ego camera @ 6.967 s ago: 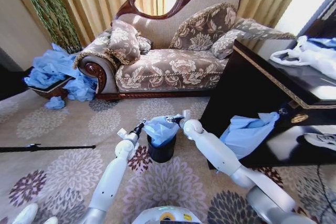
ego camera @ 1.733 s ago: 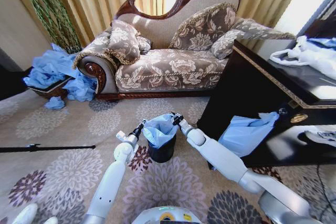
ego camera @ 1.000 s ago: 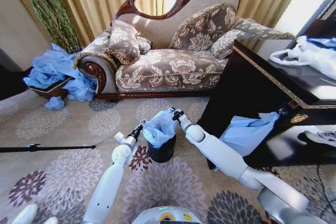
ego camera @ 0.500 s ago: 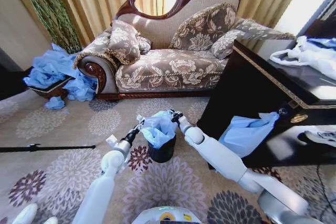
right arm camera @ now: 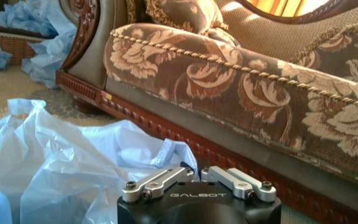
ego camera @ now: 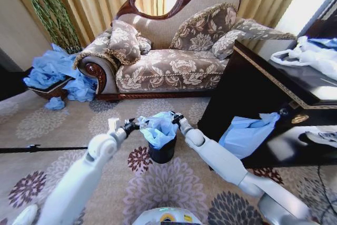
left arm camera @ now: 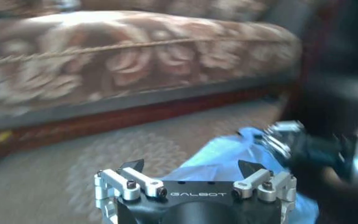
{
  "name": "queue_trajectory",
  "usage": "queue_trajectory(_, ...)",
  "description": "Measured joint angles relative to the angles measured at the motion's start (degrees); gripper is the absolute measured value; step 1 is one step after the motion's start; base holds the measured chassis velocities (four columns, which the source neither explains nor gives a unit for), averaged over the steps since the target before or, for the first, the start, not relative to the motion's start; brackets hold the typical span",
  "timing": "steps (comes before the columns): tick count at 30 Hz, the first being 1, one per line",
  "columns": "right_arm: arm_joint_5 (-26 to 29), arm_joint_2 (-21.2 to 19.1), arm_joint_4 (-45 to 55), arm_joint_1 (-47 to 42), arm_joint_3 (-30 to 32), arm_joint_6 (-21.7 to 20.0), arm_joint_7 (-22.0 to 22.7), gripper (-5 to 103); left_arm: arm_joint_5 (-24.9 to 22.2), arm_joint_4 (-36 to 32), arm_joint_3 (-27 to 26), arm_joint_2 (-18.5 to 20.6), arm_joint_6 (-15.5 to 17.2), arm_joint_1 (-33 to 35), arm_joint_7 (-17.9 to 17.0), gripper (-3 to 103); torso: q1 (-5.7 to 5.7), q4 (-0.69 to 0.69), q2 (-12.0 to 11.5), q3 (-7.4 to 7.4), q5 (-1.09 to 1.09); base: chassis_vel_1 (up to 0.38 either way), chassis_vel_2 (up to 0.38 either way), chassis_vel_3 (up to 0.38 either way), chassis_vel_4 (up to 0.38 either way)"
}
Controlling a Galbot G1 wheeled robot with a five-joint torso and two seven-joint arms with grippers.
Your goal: Place a garbage bag over the trash bin.
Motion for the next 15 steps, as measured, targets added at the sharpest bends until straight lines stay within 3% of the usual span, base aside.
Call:
queue_trajectory(1,-0.1,0.11,-0.02,-0.17,0.21,0.04,-0.01,0,4.23,2.02,1.09,0.86,-0.97,-1.72,6.12,100,0.0,0.0,0.0,0.0,0.0,0.0,0.0,0.0,0.0)
queue_trajectory(2,-0.1,0.11,-0.02,-0.17,0.21,0.04,-0.01,0,4.23,2.02,1.09,0.86,-0.97,-1.72,6.12,100,0.0,0.0,0.0,0.0,0.0,0.0,0.0,0.0,0.0)
queue_trajectory(4,-0.43,0.45,-0.17,-0.63,0.92,0.25,-0.04,0,13.21,7.56,3.98,2.31,-6.05,-5.6,16.82,100,0.0,0.01,0.0,0.0,0.0,0.0,0.0,0.0,0.0)
queue_trajectory(5,-0.43,0.45,-0.17,-0.63,0.92,0.25,-0.04,0,13.21,7.56,3.98,2.31,-6.05,-5.6,16.82,100,0.0,0.01,0.0,0.0,0.0,0.0,0.0,0.0,0.0)
queue_trajectory(7,-0.87,0.73,-0.35,-1.14,1.64,0.5,-0.09,0,16.2,12.19,6.77,2.84,-12.34,-8.3,21.42,100,0.0,0.02,0.0,0.0,0.0,0.0,0.0,0.0,0.0)
queue_trajectory(8,-1.11,0.79,-0.4,-1.67,2.21,0.67,-0.12,0,17.91,16.35,9.39,2.81,-17.85,-10.86,24.96,100,0.0,0.02,0.0,0.0,-0.01,0.0,0.0,0.0,0.0)
queue_trajectory(9,-1.11,0.79,-0.4,-1.67,2.21,0.67,-0.12,0,17.91,16.35,9.39,2.81,-17.85,-10.86,24.96,100,0.0,0.02,0.0,0.0,-0.01,0.0,0.0,0.0,0.0)
queue_trajectory(10,-1.24,0.77,-0.42,-2.03,2.54,0.84,-0.12,0,19.26,18.46,10.84,2.58,-20.45,-12.47,27.21,100,0.0,0.02,0.0,0.0,0.0,0.0,0.0,0.0,0.0)
queue_trajectory(12,-1.54,0.58,-0.42,-2.65,3.08,1.13,-0.14,0,20.56,22.75,13.42,1.72,-26.19,-15.51,32.99,100,0.0,0.01,0.0,0.0,0.0,0.0,0.0,0.0,0.0)
queue_trajectory(13,-1.68,0.46,-0.42,-2.95,3.38,1.25,-0.15,0,22.25,25.61,14.31,0.65,-29.55,-17.59,38.33,100,0.0,0.0,0.0,0.0,0.0,0.0,0.0,0.0,0.0)
queue_trajectory(14,-1.68,0.46,-0.42,-2.95,3.38,1.25,-0.15,0,22.25,25.61,14.31,0.65,-29.55,-17.59,38.33,100,0.0,0.0,0.0,0.0,0.0,0.0,0.0,0.0,0.0)
queue_trajectory(15,-1.77,0.39,-0.42,-3.16,3.67,1.34,-0.16,0,25.04,27.86,14.88,-0.62,-31.39,-19.51,43.16,100,0.0,0.0,0.0,0.0,-0.01,0.0,0.0,0.0,0.0)
